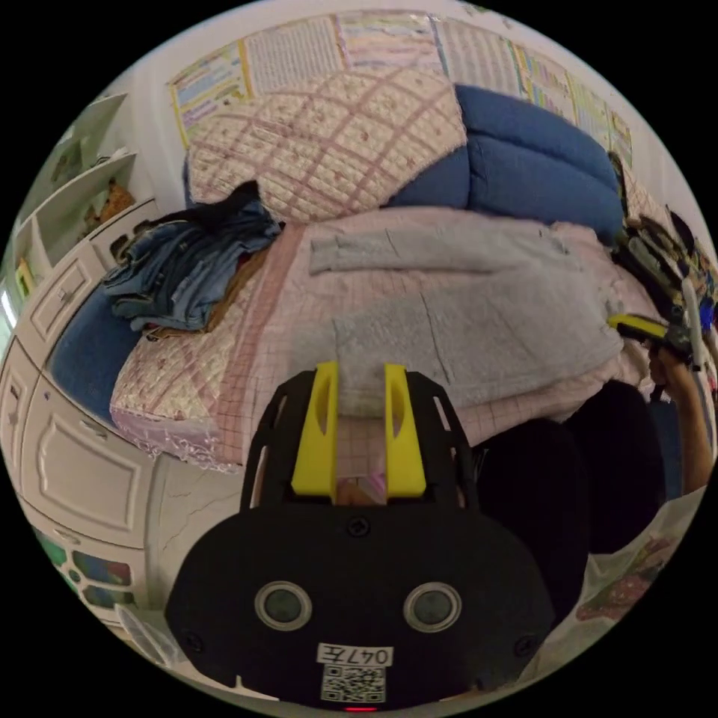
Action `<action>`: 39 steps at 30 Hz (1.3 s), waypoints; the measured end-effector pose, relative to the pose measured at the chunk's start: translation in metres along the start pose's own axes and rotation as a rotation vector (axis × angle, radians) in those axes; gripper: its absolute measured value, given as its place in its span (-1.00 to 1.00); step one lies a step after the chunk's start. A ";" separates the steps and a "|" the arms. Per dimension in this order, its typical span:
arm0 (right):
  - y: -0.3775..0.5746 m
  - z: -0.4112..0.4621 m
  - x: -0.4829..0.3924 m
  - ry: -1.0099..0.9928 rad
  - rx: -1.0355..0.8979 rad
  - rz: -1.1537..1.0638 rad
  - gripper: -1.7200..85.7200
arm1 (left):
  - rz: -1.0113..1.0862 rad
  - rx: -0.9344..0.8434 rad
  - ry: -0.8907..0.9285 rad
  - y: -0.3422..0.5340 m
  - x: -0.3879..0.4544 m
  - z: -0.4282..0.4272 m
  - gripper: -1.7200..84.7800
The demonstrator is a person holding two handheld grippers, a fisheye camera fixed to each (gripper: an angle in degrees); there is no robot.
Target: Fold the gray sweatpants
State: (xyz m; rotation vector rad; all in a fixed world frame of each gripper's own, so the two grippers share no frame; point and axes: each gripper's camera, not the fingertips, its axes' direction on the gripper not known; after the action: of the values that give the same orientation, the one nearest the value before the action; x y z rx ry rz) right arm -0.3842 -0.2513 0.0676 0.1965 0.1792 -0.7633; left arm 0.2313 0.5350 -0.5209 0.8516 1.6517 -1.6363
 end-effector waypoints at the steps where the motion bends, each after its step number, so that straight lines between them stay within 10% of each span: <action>1: -0.002 0.003 0.004 -0.002 -0.006 0.003 -0.97 | -0.051 0.062 0.016 0.007 -0.008 -0.019 -0.75; 19: -0.052 0.039 0.065 -0.068 -0.140 -0.091 -0.97 | 0.415 -0.034 -0.166 0.119 0.210 0.000 -0.69; 26: -0.054 -0.007 0.113 -0.250 0.139 -0.176 -0.91 | 0.461 -0.055 -0.197 0.116 0.293 0.018 -0.69; 39: -0.074 0.030 0.114 0.067 -0.012 -0.610 -0.84 | 0.401 0.001 -0.111 0.055 0.417 -0.025 -0.91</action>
State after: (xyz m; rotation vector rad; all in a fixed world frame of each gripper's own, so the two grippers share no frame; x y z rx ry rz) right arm -0.3522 -0.3866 0.0615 0.1558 0.3138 -1.3621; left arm 0.0364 0.5611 -0.8941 0.9996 1.3031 -1.3774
